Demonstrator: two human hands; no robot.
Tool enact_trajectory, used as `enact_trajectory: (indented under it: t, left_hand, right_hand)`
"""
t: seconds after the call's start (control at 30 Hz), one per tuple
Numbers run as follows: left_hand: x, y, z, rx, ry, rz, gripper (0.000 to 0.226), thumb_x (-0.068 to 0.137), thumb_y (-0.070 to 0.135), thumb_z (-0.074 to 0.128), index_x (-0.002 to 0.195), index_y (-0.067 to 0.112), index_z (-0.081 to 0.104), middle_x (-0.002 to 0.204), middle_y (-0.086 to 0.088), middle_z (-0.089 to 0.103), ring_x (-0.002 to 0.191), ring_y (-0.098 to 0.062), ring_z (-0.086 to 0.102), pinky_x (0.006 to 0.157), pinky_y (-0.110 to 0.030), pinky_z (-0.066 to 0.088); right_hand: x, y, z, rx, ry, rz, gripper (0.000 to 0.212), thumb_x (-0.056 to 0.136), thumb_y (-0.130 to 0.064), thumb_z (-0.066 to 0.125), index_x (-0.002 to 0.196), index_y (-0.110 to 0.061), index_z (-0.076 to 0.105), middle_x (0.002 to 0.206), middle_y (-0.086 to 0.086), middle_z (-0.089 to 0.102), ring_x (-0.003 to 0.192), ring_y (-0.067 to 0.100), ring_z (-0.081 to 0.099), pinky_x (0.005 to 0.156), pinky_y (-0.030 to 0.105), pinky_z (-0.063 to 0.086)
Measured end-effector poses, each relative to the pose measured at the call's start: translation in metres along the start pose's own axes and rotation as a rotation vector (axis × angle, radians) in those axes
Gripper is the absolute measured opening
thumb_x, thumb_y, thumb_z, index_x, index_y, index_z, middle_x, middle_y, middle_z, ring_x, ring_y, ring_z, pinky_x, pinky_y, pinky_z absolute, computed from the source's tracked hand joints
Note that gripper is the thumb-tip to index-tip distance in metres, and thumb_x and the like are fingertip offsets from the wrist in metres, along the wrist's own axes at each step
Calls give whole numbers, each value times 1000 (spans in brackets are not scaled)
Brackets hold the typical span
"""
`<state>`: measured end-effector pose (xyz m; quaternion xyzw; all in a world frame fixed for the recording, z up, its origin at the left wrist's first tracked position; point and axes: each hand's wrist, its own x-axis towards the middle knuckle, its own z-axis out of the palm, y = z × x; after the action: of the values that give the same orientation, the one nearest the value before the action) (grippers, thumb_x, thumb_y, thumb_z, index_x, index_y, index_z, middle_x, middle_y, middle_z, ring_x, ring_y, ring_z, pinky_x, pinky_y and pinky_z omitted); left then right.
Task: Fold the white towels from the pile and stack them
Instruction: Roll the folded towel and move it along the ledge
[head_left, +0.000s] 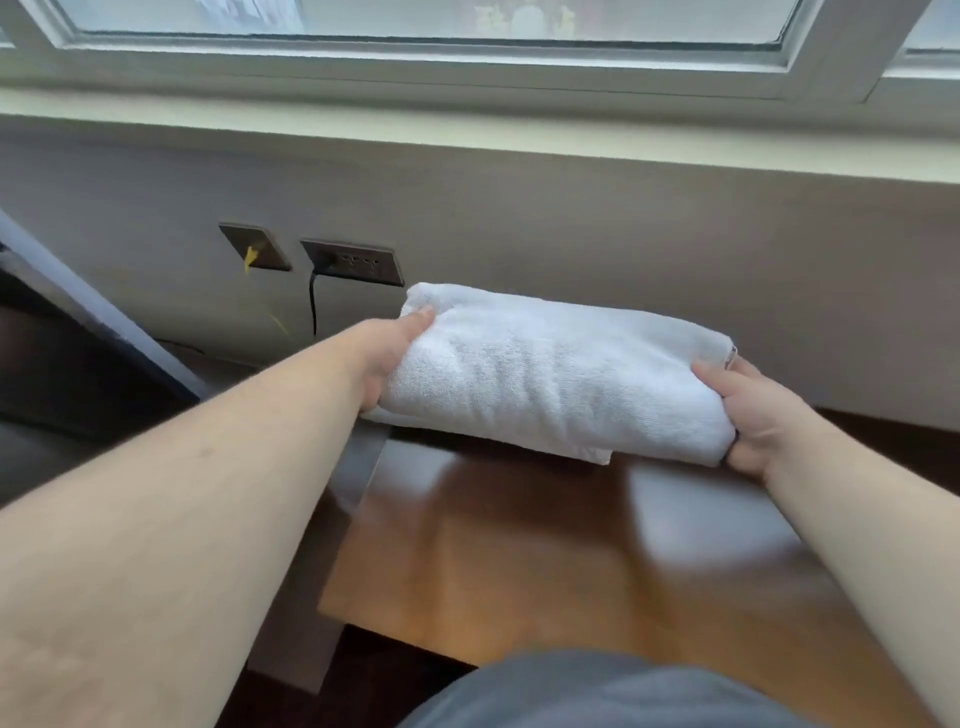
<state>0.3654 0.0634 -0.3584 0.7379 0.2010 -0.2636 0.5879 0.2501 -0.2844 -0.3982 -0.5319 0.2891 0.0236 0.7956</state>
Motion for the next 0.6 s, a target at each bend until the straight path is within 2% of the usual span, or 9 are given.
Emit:
enact_trajectory:
  t: [0.1, 0.13, 0.23, 0.27, 0.33, 0.43, 0.5, 0.57, 0.6]
  left_hand:
    - [31, 7, -22, 19, 13, -12, 40, 91, 53, 59, 108, 17, 64, 90, -1, 76, 80, -23, 74, 69, -34, 58]
    - [42, 6, -28, 24, 15, -11, 36, 93, 51, 57, 111, 20, 62, 90, 0, 76, 78, -22, 74, 66, -33, 58]
    - [74, -3, -39, 47, 33, -9, 44, 96, 51, 51, 130, 24, 53, 109, -1, 71, 97, -26, 69, 89, -46, 53]
    - [83, -8, -41, 46, 32, -9, 45, 97, 50, 50, 133, 24, 50, 111, -1, 69, 99, -26, 67, 90, -47, 52]
    - [99, -17, -44, 41, 34, -11, 46, 97, 50, 49, 135, 25, 47, 113, -1, 67, 98, -26, 67, 86, -47, 53]
    - [123, -25, -47, 51, 54, -13, 57, 93, 57, 51, 139, 23, 46, 117, -1, 67, 100, -27, 67, 93, -50, 51]
    - [137, -35, -46, 55, 47, -49, 61, 88, 62, 54, 134, 22, 51, 111, 1, 71, 95, -25, 70, 88, -44, 54]
    - [146, -47, -42, 48, 46, -90, 65, 78, 70, 59, 122, 22, 58, 99, 5, 75, 86, -21, 73, 76, -34, 57]
    - [152, -53, -41, 48, 58, -104, 74, 69, 76, 62, 120, 23, 60, 100, 5, 75, 88, -22, 73, 79, -34, 56]
  right_hand:
    - [18, 2, 32, -26, 35, -2, 34, 97, -4, 54, 125, -22, 59, 104, 7, 75, 80, 24, 75, 57, 39, 59]
    - [25, 4, 40, -28, 58, 8, 36, 96, -4, 53, 125, -23, 58, 107, 8, 74, 79, 24, 75, 58, 41, 59]
    - [44, 14, 58, -53, 122, 47, 32, 97, -7, 54, 125, -24, 54, 108, 8, 71, 78, 24, 74, 60, 43, 59]
    - [50, 20, 61, -59, 128, 52, 34, 98, -10, 55, 128, -25, 51, 110, 6, 71, 83, 25, 74, 62, 43, 59]
    - [61, 31, 67, -58, 139, 51, 36, 99, -14, 57, 130, -28, 49, 111, 2, 70, 90, 23, 73, 65, 42, 60]
    - [78, 45, 71, -80, 185, 45, 35, 97, -17, 60, 127, -30, 48, 111, 0, 69, 86, 20, 74, 62, 41, 60]
    - [89, 55, 70, -165, 204, 70, 41, 98, -23, 61, 136, -23, 47, 119, 1, 68, 93, 21, 72, 70, 40, 60]
    - [94, 64, 68, -291, 206, 136, 48, 97, -35, 61, 140, -19, 47, 119, 1, 68, 96, 20, 70, 71, 34, 59]
    - [95, 66, 68, -329, 206, 178, 52, 94, -40, 63, 138, -19, 48, 117, 1, 68, 94, 21, 70, 71, 34, 58]
